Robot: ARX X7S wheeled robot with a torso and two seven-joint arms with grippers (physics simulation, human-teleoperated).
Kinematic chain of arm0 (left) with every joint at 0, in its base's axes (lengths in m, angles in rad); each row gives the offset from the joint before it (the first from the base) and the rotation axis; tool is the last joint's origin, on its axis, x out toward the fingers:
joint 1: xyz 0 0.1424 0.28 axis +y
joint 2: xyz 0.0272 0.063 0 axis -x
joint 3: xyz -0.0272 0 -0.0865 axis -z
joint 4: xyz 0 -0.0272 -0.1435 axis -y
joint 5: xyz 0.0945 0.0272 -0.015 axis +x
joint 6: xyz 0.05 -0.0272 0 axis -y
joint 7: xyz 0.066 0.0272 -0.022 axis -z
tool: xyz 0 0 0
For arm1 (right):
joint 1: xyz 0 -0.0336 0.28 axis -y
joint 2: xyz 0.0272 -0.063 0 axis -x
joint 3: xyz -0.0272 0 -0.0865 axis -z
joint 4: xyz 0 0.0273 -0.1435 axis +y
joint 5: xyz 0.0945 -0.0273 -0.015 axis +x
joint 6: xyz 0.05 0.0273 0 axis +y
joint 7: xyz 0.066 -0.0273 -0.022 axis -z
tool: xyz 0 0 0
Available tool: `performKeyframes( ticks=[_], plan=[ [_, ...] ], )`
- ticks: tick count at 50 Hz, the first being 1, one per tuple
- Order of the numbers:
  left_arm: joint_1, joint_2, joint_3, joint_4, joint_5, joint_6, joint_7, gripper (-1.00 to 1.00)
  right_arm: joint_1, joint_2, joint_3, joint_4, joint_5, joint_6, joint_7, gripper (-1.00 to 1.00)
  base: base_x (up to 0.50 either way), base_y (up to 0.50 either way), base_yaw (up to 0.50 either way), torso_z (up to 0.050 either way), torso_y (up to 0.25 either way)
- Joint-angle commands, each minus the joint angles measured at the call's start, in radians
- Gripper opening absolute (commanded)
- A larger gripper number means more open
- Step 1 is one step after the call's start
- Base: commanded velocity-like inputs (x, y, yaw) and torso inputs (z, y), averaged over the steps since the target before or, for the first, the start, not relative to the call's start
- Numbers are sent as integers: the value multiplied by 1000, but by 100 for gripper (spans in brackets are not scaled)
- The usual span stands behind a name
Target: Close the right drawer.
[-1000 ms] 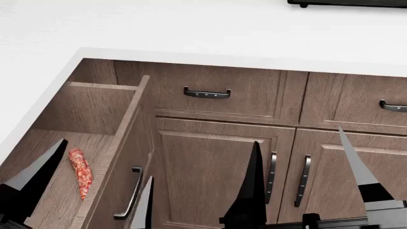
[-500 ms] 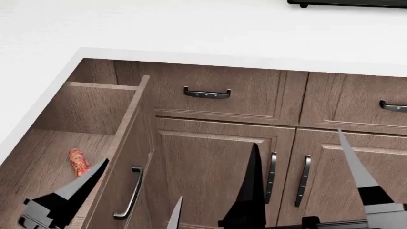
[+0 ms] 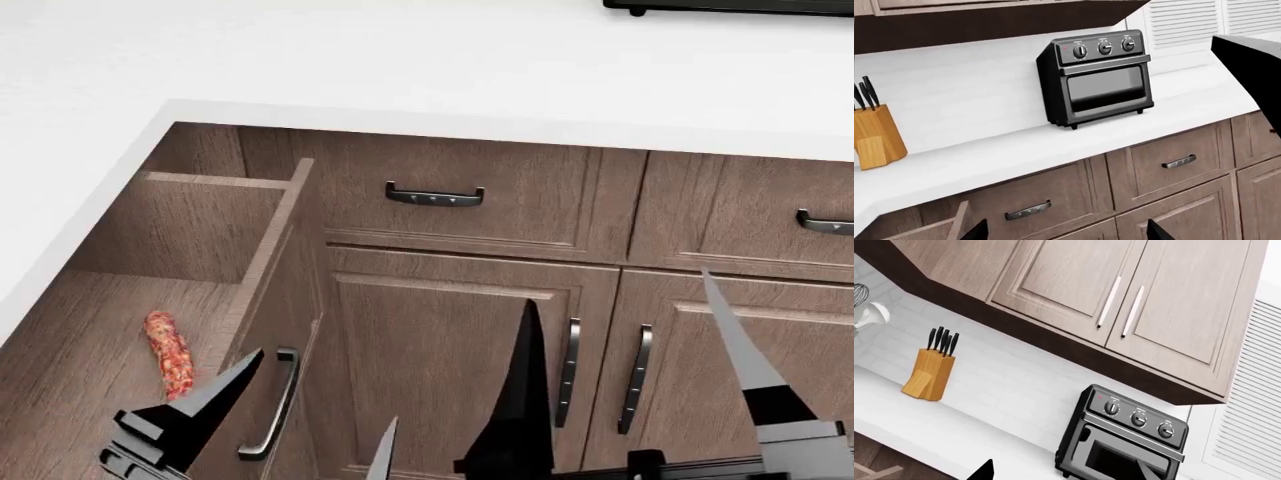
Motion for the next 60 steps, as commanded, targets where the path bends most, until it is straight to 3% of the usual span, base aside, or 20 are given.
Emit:
performKeyframes(
  ticks=[1, 6, 11, 60],
  plan=[
    [33, 17, -8, -63, -55, 42, 61, 100, -4, -3, 2, 2, -2, 0, -2, 100, 0, 0, 0, 0, 0],
    [67, 17, -27, -96, -165, 128, 167, 100, -4, -7, 3, 3, -2, 5, -4, 100, 0, 0, 0, 0, 0],
    [83, 26, -30, -117, -197, 147, 202, 100, -3, -8, 5, 0, -1, 8, -5, 100, 0, 0, 0, 0, 0],
    [187, 99, -89, -379, -413, 195, 392, 100, -16, -8, 21, 4, -4, 5, -11, 100, 0, 0, 0, 0, 0]
  ],
)
